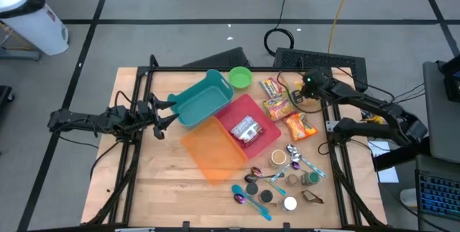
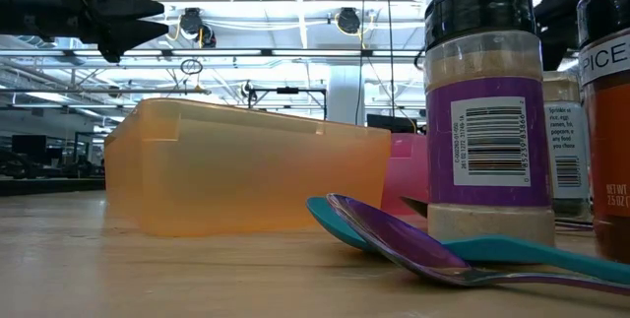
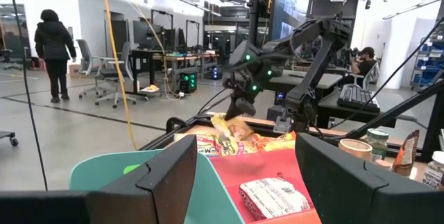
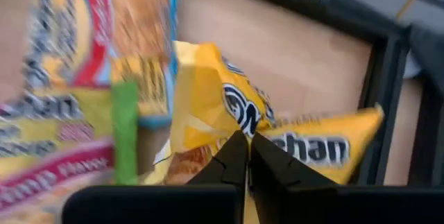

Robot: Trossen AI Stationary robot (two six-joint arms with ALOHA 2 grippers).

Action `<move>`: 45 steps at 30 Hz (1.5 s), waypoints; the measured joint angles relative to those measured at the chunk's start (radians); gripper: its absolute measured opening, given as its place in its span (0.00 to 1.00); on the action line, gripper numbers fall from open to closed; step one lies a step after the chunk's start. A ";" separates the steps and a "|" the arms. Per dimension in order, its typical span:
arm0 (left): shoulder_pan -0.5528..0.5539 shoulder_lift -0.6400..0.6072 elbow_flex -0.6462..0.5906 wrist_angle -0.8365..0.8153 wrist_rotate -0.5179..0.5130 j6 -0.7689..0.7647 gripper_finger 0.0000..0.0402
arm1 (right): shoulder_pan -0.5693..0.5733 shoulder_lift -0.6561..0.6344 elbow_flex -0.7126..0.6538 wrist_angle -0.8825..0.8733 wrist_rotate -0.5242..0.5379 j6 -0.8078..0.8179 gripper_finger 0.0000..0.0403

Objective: Pick & Place Food Item
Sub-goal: Put the yellow noodle pack into the red bin

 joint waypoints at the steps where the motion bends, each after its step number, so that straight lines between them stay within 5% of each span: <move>1: 0.000 0.000 0.000 0.000 0.000 0.000 0.63 | 0.002 -0.015 0.003 0.007 -0.001 -0.006 0.00; 15: 0.000 0.000 0.000 0.000 0.000 0.000 0.63 | 0.121 -0.129 0.009 0.264 -0.006 -0.039 0.00; 21: 0.000 0.000 0.000 0.000 0.000 0.000 0.63 | 0.194 -0.109 0.010 0.433 -0.121 -0.032 0.00; 28: 0.000 0.000 0.000 0.000 0.000 0.000 0.63 | 0.293 -0.038 0.016 0.606 -0.231 -0.014 0.00; 45: 0.000 0.000 0.000 0.000 0.000 0.000 0.63 | 0.550 0.291 0.304 0.560 -0.239 -0.114 0.00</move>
